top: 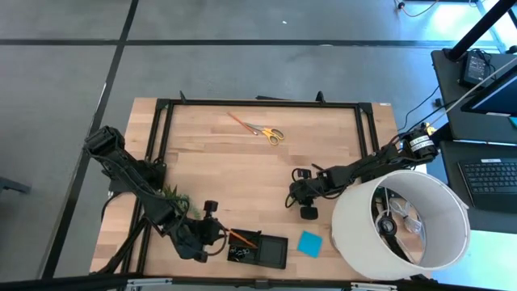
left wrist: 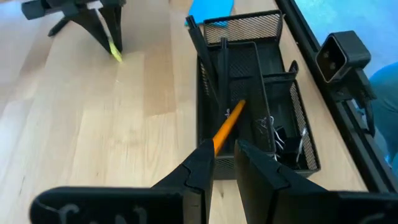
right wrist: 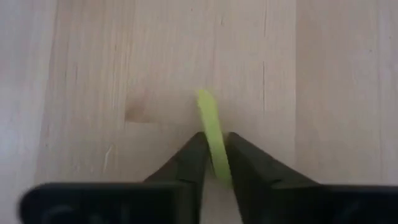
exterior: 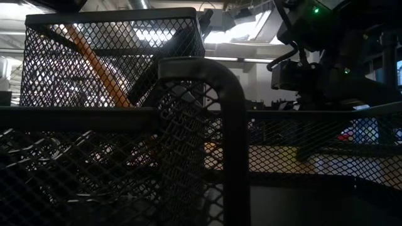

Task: Pick and place office supplies into organizer
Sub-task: Put the green eraser into the black desk organizer

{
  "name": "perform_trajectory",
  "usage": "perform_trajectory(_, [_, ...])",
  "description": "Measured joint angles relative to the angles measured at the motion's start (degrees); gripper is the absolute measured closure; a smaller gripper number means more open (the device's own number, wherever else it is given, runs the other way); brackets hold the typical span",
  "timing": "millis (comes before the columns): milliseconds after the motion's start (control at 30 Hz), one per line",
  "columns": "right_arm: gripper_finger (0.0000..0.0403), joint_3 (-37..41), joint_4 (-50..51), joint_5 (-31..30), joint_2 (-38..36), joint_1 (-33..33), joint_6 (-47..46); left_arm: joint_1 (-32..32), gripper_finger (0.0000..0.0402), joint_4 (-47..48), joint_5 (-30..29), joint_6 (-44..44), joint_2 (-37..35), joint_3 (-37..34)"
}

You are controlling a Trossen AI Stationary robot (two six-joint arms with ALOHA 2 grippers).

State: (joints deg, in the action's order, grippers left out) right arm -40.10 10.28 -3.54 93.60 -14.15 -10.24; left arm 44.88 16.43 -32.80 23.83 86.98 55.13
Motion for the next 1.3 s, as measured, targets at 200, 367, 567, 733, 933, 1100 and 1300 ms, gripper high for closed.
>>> perform_trajectory(200, [0.0381, 0.2, -2.1, 0.1, 0.0, 0.0, -0.7, 0.0, 0.0345, -3.3, -0.5, -3.3, -2.3, 1.1])
perform_trajectory(367, [0.0378, -1.0, -6.0, -5.2, 0.5, -0.1, -1.4, -0.8, 0.0345, -2.5, -7.5, -3.6, -6.4, 1.2])
perform_trajectory(567, [0.0381, -1.9, -17.6, -8.2, 0.3, 1.7, 2.9, -5.4, 0.0339, 3.7, -11.7, -3.8, -9.6, 1.3])
perform_trajectory(733, [0.038, -2.0, -29.0, -8.3, 0.3, 3.7, 6.8, -12.3, 0.0302, 4.8, -7.3, -10.6, -8.1, 1.3])
perform_trajectory(933, [0.038, -2.0, -39.2, -8.5, 0.2, 4.6, 12.0, -20.2, 0.0255, 4.1, -6.2, -9.2, -6.6, 1.3])
perform_trajectory(1100, [0.0379, -2.0, -42.6, -8.5, 0.2, 4.7, 12.5, -24.9, 0.0239, 0.4, 0.6, -8.9, -6.4, 1.3])
perform_trajectory(1300, [0.0379, -2.0, -45.7, -8.5, 0.2, 4.7, 12.9, -27.7, 0.0237, -1.8, 6.1, -13.5, -6.4, 1.3])
